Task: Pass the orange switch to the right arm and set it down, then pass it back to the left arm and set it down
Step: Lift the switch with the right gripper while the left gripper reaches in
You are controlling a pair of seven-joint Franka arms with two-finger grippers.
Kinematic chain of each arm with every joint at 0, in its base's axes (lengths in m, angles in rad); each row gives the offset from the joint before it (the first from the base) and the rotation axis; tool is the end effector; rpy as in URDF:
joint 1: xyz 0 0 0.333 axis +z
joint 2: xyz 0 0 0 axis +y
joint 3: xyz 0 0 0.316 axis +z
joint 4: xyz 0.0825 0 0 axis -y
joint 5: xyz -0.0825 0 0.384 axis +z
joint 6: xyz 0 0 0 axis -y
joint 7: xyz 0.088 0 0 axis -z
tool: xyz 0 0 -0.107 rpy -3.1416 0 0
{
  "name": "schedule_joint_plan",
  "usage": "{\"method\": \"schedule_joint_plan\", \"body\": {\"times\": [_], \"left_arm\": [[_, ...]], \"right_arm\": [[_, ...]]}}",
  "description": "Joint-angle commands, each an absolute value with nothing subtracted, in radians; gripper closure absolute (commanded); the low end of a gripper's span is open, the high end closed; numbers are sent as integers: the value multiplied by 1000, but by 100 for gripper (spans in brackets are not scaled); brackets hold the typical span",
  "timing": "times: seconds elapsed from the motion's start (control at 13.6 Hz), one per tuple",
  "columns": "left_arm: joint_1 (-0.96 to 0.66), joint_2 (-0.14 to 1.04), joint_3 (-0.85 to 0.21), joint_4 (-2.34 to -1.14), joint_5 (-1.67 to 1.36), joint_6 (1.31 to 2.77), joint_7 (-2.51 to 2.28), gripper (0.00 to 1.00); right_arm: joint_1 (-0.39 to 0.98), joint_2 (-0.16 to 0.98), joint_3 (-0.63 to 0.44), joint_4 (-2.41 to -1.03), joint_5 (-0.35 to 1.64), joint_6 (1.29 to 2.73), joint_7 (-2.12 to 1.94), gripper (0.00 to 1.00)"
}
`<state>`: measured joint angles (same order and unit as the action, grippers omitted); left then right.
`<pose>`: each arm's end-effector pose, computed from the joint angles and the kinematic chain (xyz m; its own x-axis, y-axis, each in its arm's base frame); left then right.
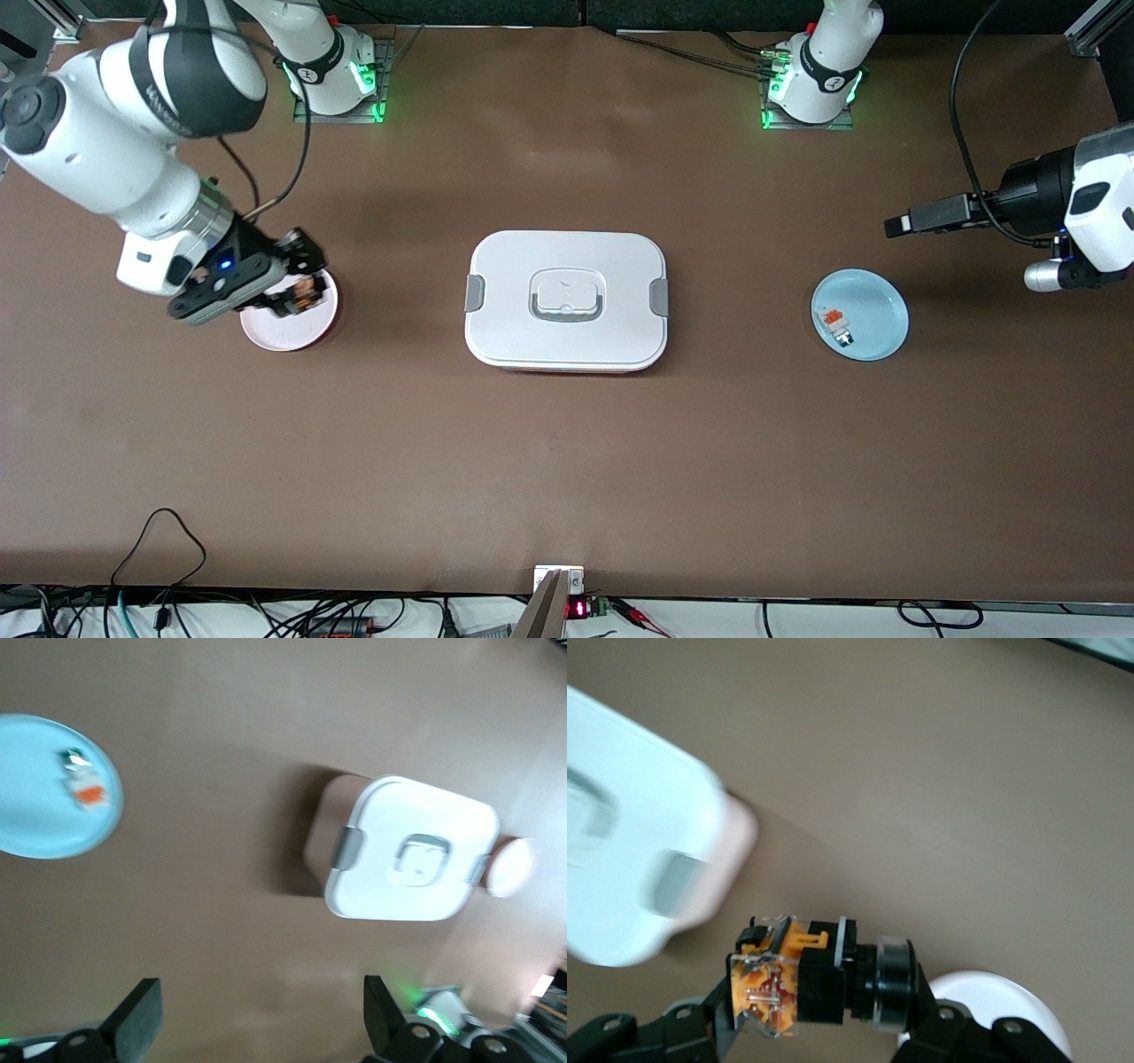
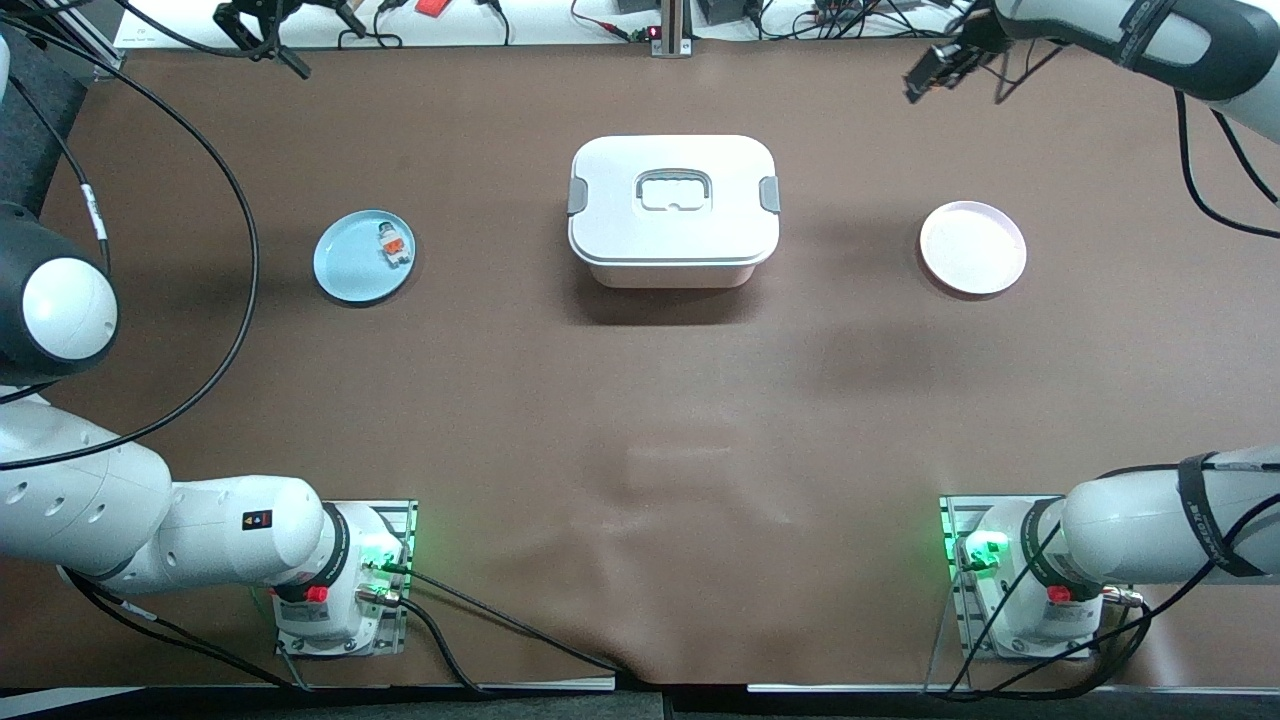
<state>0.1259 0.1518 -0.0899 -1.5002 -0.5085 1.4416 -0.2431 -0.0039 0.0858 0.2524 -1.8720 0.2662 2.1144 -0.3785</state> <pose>0.5851 -0.0322 0.5769 0.9351 0.1800 -0.3052 0.3053 -0.8463 0.4365 0.5794 0.1556 0.4836 0.8634 0.4506 0.2267 0.4935 -0.8477 -0.1945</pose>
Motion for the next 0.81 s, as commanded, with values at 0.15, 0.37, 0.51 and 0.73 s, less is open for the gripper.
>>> {"method": "schedule_joint_plan", "body": {"times": [0.15,0.37,0.51,0.73], "left_arm": [[120,195,-97,-1497,-662,1506,-347,0],[109,201,-100,-1529,-814,1571,-365,0],[59,210,-106,-1529,-834,1604,-414,0],[-14,241,-112,-1531,-908,1684,-469,0]], "right_arm": [[23,92,293,-1812,519,2151,-694,75],[31,135,340,-1752,748,2189,-969,75],[58,158,357,-1738,878,2203,-1130,77],[130,208,357,-1686,1040,2214,-1332,81]]}}
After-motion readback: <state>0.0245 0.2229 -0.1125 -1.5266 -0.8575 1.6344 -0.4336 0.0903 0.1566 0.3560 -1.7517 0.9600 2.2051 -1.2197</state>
